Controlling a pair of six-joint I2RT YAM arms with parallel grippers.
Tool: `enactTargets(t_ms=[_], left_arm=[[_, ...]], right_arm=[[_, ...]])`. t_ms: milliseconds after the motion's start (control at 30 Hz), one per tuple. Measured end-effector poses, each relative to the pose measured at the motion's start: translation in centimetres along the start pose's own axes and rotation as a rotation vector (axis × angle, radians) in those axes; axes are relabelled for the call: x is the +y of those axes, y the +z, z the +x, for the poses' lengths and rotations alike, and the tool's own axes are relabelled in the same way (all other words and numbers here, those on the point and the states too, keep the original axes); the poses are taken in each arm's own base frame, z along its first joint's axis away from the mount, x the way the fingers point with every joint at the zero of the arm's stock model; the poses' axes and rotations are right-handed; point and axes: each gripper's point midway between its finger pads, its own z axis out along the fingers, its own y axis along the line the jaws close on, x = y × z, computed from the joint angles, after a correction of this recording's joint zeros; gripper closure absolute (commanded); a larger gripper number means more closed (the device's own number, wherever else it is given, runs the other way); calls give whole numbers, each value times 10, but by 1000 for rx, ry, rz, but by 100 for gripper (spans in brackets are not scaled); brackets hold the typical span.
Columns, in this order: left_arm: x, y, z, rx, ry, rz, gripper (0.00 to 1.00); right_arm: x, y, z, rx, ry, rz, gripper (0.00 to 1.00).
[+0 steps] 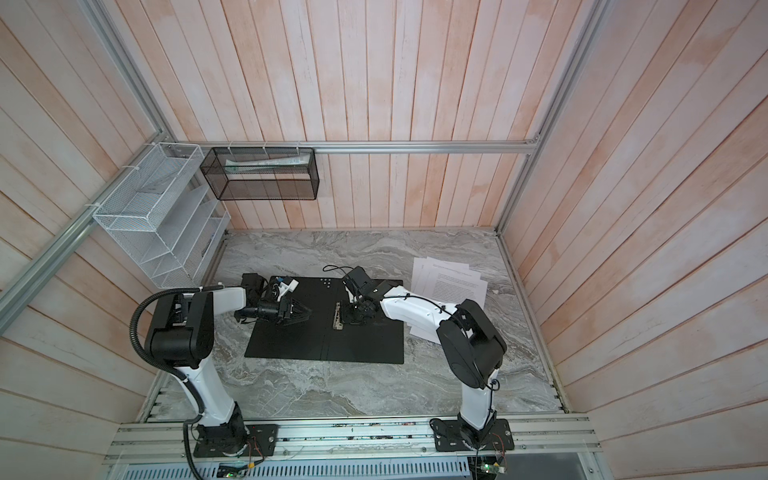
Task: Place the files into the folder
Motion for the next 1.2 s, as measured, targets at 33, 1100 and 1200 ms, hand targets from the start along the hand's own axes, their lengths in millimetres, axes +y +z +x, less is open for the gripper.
enactTargets(t_ms=[33,1100,1200], left_arm=[[3,1,0,0,-5,0,47],[24,12,6,0,-156,137,56],[24,12,5,1,-173,148,57]], right_arm=[[2,3,-1,1,-2,0,69],[5,45,-13,29,-18,150,78],[5,49,-10,39,-24,164,82]])
